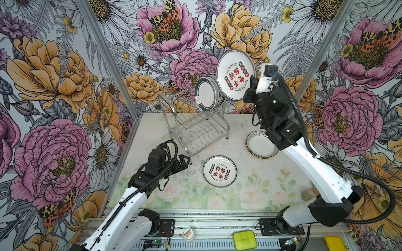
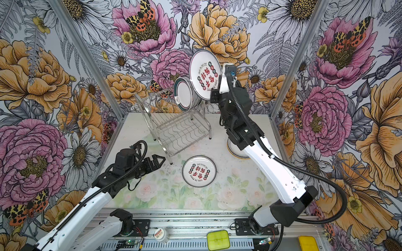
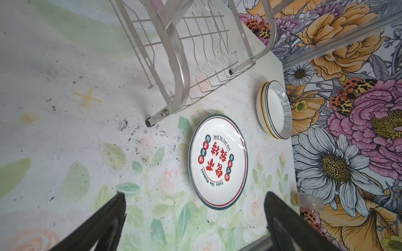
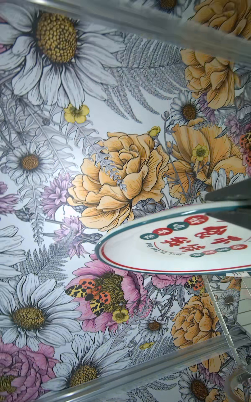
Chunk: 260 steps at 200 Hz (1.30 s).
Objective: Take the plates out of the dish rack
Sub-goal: 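Lift the white red-printed plate up out of the rack with the right gripper, then carry the plate toward the left gripper while the left gripper reaches toward it, then grasp the plate rim with the left gripper while the right gripper holds it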
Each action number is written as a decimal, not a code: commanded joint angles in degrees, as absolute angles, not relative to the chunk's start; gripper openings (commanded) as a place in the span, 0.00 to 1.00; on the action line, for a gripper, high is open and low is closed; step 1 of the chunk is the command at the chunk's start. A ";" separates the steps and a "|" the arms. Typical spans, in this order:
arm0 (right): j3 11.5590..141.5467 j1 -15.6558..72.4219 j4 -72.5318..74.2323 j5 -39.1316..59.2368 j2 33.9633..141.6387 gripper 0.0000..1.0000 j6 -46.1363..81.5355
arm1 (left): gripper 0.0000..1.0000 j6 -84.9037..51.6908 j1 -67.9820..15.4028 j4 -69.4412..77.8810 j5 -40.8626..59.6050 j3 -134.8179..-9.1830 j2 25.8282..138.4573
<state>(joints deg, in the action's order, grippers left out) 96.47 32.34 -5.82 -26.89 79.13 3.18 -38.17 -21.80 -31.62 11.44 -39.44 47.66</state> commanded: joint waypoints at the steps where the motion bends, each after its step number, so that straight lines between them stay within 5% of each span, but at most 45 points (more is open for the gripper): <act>1: 85.58 28.90 -2.81 -25.66 70.83 0.00 11.08 | 0.99 -39.28 -25.00 -28.19 7.86 -40.85 49.21; 74: 62.03 23.59 -16.60 -24.01 48.76 0.00 25.55 | 0.99 -41.14 -34.82 -22.13 3.40 -43.15 56.19; 160: 52.90 22.15 -23.57 -6.65 52.25 0.00 45.12 | 0.96 -42.49 -39.03 -12.82 5.32 -43.16 63.43; 260: 48.00 21.09 -19.63 4.84 59.47 0.00 52.37 | 0.89 -44.63 -40.56 -1.23 11.68 -44.99 74.95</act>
<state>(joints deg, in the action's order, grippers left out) 48.29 21.65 -25.41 1.69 59.37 49.91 -43.75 -39.79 -5.82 9.52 -42.65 73.63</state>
